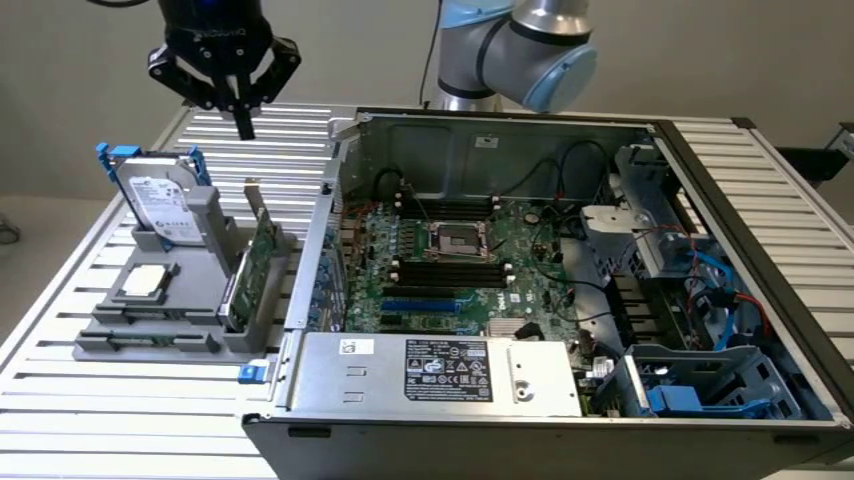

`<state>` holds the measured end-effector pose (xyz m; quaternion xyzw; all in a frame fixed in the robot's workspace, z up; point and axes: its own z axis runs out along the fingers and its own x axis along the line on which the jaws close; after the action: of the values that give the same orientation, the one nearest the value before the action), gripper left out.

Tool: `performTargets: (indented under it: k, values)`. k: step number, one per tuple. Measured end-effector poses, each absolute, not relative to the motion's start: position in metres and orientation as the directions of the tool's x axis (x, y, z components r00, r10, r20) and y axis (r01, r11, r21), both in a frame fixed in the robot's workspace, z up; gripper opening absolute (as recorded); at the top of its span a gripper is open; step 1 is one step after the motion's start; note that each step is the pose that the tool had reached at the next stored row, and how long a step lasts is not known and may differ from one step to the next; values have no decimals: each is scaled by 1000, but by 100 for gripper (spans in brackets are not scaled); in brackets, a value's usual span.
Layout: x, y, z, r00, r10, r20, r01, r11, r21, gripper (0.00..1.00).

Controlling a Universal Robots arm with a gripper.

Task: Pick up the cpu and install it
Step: 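Reach for the cpu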

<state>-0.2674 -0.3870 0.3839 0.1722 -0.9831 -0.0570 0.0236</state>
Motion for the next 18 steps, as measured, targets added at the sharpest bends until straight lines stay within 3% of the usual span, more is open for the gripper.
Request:
performTargets:
  k: [18]
  values:
    - [-345,-387,382,-939,-339,60,-334,940,73,11]
